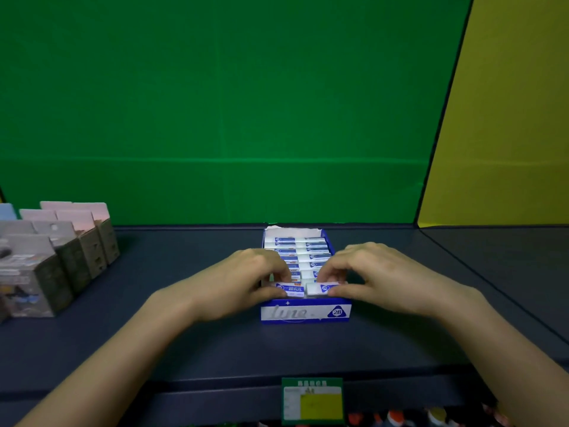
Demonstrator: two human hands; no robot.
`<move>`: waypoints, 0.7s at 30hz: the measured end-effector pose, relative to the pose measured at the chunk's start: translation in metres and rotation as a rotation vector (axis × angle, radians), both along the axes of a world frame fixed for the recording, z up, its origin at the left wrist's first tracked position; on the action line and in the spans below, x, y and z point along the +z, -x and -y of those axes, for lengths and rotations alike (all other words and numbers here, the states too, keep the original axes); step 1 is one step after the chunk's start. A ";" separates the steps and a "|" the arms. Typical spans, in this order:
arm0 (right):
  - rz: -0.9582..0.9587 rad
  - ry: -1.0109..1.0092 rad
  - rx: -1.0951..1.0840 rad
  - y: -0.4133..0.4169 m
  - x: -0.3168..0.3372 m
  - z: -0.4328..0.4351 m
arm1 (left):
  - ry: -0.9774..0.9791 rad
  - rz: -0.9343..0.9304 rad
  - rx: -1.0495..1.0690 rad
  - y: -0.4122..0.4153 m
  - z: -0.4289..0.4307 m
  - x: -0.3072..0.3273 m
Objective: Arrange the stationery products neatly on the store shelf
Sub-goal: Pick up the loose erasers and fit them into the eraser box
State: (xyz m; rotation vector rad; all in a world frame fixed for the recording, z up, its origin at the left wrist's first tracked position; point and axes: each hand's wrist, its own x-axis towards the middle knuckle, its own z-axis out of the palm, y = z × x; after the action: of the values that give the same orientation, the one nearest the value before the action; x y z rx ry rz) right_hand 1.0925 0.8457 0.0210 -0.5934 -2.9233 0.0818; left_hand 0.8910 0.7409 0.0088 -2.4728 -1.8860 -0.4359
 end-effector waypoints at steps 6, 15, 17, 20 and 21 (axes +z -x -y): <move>0.005 0.053 0.005 0.005 0.004 -0.002 | 0.031 -0.011 -0.006 0.002 -0.007 0.004; 0.078 0.099 0.022 0.012 0.007 -0.002 | 0.032 0.024 -0.011 0.006 -0.012 0.002; 0.087 0.129 0.009 0.014 0.009 -0.004 | 0.039 0.024 -0.018 0.007 -0.013 0.002; 0.081 0.187 -0.011 0.018 0.011 -0.007 | 0.050 0.002 -0.027 0.006 -0.014 0.003; 0.073 0.206 -0.017 0.018 0.011 -0.007 | 0.053 -0.005 -0.029 0.006 -0.015 0.003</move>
State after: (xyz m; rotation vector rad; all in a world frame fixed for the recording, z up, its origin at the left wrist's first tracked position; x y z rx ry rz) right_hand 1.0742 0.8531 0.0320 -0.6635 -3.0018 0.3701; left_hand 0.8848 0.7556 0.0116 -2.5351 -1.8862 -0.3849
